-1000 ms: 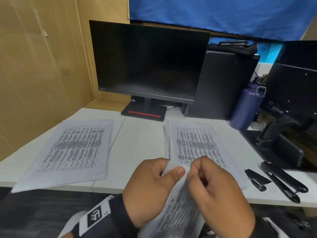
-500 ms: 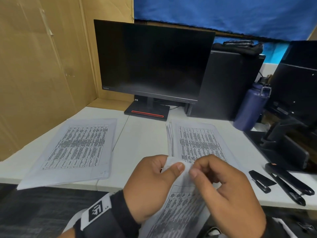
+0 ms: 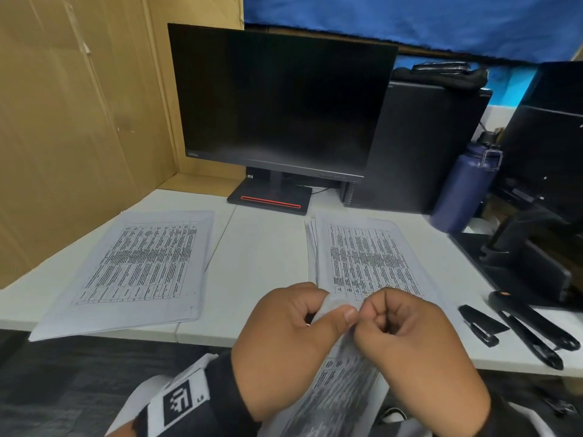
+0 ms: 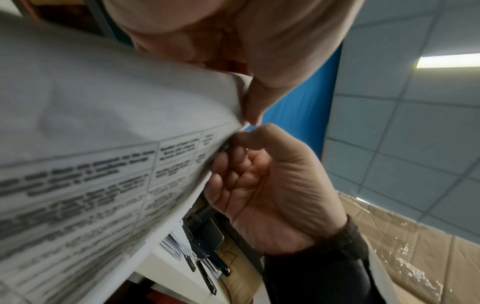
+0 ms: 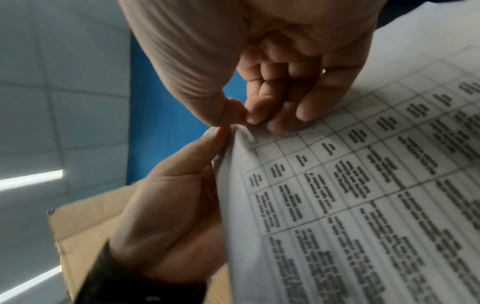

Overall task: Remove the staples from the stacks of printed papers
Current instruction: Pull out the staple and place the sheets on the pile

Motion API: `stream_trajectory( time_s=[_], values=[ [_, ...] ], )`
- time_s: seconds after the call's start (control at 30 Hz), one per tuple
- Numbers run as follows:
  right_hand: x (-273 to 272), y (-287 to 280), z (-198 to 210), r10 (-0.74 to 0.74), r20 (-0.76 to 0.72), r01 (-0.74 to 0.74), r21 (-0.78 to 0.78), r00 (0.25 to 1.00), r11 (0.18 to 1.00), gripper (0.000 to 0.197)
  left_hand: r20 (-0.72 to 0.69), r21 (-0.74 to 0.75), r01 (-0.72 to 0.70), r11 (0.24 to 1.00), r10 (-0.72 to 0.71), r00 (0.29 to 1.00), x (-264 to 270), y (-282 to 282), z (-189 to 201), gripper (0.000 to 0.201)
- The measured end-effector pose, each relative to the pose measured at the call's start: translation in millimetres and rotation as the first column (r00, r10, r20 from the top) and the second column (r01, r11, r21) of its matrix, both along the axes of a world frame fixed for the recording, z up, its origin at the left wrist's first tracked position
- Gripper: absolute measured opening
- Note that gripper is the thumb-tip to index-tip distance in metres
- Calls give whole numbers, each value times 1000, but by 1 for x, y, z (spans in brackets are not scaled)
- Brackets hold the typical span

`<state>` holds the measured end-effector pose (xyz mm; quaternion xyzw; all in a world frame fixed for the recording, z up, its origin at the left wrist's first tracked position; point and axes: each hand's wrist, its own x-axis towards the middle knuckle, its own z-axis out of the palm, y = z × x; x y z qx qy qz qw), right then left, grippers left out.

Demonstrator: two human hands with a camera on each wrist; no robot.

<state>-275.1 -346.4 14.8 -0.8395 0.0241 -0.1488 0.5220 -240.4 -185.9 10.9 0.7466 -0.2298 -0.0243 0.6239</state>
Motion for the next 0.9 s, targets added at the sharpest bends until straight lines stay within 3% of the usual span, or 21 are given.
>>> stream_trajectory(
  time_s=[0.1,0.2,0.3,0.4,0.5,0.57,0.63,0.7,0.8,0.9],
  values=[
    [-5,3,-2,-59,231,134,-325,971,936,18,47,12,-29,1000,28,998,0,1,-1,31],
    [-6,2,-5,71,456,236,-582,887,778,10,-52,-49,-12,999,9,999,2,1,1,36],
    [-2,-2,-12,192,583,312,-650,789,693,21,-199,-152,37,988,-67,978,6,2,0,17],
    [0,-2,-16,234,630,356,-663,741,659,25,-276,-215,51,975,-111,955,9,3,0,16],
    [-1,-2,-19,218,645,346,-628,732,697,26,-285,-223,72,972,-136,949,11,4,4,14],
    [-3,1,-19,177,629,292,-568,757,769,22,-288,-236,78,969,-147,946,12,5,3,14],
    [-6,7,-17,51,563,192,-364,825,911,13,-266,-223,79,972,-138,954,8,3,3,14],
    [-7,15,-14,-84,433,125,-67,897,990,8,-163,-102,94,990,-109,981,1,-3,-3,21],
    [-4,15,-6,-135,392,91,130,910,987,15,-29,73,72,995,-70,997,-3,-8,-4,34],
    [-5,8,-3,-11,416,-43,121,909,992,12,75,96,-55,994,48,996,13,10,10,25]
  ],
)
